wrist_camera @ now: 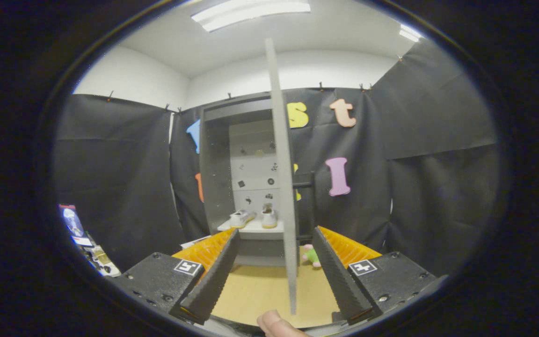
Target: Open the shoe cabinet door, grab the shoes and put them into the shoe cabinet, then close the shoe cabinet door.
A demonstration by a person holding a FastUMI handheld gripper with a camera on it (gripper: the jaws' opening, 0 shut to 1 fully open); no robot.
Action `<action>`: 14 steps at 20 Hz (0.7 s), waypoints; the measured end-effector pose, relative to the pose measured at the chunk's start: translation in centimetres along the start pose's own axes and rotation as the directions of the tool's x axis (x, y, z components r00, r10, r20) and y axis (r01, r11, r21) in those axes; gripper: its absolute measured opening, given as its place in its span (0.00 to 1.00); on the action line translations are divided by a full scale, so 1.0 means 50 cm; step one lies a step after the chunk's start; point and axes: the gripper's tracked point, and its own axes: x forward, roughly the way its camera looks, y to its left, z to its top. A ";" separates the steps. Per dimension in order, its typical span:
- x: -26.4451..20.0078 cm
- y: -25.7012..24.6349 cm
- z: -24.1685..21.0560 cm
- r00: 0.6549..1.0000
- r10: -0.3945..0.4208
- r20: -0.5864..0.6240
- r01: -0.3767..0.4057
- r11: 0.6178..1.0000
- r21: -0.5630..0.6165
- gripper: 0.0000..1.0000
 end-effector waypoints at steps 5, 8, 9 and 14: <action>0.047 -0.117 0.023 0.987 -0.161 0.028 0.161 0.987 -0.010 0.99; 0.099 -0.147 0.020 0.981 -0.193 0.019 0.194 0.980 -0.054 0.99; 0.118 -0.138 0.004 0.984 -0.178 -0.005 0.178 0.982 -0.057 0.99; 0.138 -0.123 0.008 0.987 -0.162 -0.012 0.160 0.985 -0.071 0.97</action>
